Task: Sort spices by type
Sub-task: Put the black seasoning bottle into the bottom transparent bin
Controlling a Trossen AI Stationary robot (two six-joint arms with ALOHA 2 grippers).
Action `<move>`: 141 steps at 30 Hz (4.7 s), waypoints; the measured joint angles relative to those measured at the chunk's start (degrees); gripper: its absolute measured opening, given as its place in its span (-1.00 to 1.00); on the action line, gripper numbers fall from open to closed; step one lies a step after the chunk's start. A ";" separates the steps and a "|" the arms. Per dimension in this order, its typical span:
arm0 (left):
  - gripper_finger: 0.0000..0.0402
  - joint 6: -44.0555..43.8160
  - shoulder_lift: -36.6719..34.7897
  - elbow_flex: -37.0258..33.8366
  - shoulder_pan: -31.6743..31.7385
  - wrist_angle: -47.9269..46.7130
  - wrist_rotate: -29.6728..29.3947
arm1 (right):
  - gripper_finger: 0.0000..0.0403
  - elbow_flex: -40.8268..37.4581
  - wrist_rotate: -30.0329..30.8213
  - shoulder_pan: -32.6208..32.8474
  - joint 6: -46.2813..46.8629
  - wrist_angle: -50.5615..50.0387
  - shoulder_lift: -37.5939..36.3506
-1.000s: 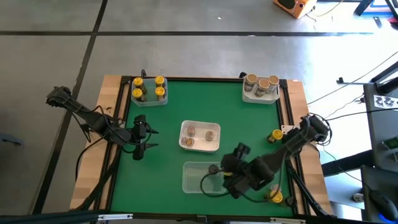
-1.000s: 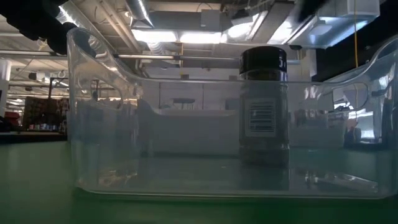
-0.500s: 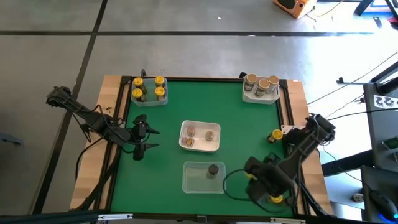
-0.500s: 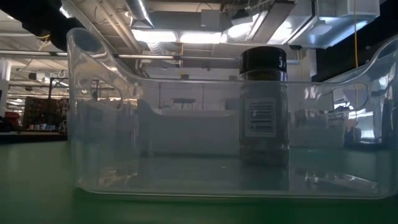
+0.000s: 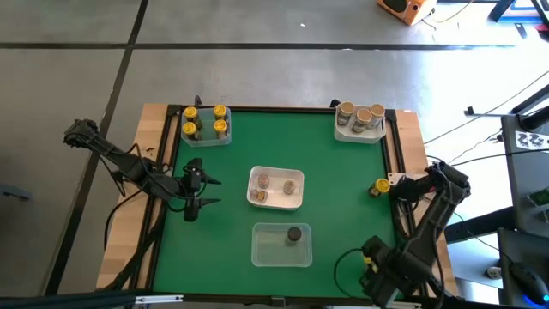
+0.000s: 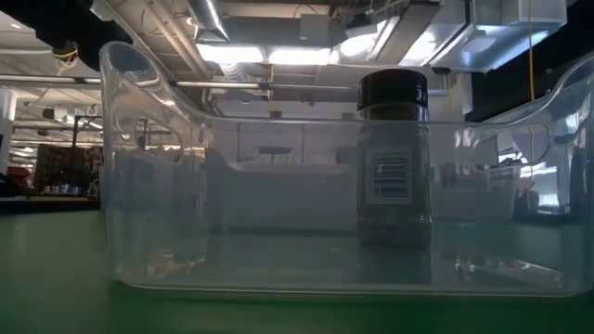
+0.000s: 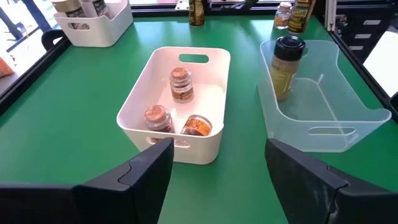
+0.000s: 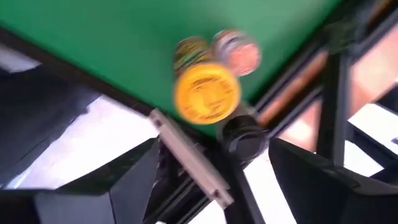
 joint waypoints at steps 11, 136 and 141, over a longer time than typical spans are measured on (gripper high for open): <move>0.25 -1.46 0.00 0.00 0.00 0.01 0.00 | 0.52 -0.04 -4.44 3.23 -4.97 0.11 2.47; 0.25 -0.98 0.02 -0.02 0.00 0.39 0.00 | 0.17 15.08 17.82 -21.16 -42.33 15.72 22.32; 0.25 -0.98 0.02 -0.02 0.00 0.39 0.00 | 0.20 15.08 16.59 -21.16 -43.05 16.50 22.31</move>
